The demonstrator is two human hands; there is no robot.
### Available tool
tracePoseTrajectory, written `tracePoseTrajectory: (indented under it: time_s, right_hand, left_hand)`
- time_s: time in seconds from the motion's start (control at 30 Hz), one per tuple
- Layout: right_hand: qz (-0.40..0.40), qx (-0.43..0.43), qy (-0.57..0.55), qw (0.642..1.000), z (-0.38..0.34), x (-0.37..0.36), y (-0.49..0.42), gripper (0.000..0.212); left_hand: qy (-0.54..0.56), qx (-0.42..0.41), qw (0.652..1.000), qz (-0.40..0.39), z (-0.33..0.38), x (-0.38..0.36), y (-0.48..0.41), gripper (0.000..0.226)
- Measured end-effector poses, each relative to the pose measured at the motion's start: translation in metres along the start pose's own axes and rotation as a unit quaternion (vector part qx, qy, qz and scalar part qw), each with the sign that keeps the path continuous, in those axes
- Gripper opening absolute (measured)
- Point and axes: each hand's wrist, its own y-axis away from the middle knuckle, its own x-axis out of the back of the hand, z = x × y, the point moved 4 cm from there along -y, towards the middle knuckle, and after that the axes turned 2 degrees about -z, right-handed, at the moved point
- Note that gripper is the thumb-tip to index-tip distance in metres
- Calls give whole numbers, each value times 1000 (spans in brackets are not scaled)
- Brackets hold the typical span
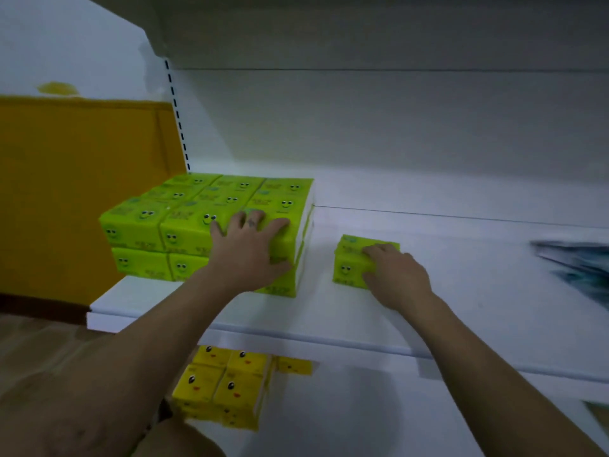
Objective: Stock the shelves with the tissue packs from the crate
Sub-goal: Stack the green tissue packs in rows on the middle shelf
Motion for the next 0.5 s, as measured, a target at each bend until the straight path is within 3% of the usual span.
tracePoseTrajectory:
  time_s: [0.13,0.4,0.5]
  right_hand:
    - [-15,7,-23,1000,-5,-11,-72,53]
    - [-6,35,-38,999,-32,-24,-152,55]
    - [-41,34,-49,997,-26,-31,-148,77]
  left_hand:
    - [-60,-28,998,20,0,-11,-1,77]
    - [-71,-58,995,25,-7,-11,-3,79]
    - [-59,-70,996,13,-10,-8,-4,80]
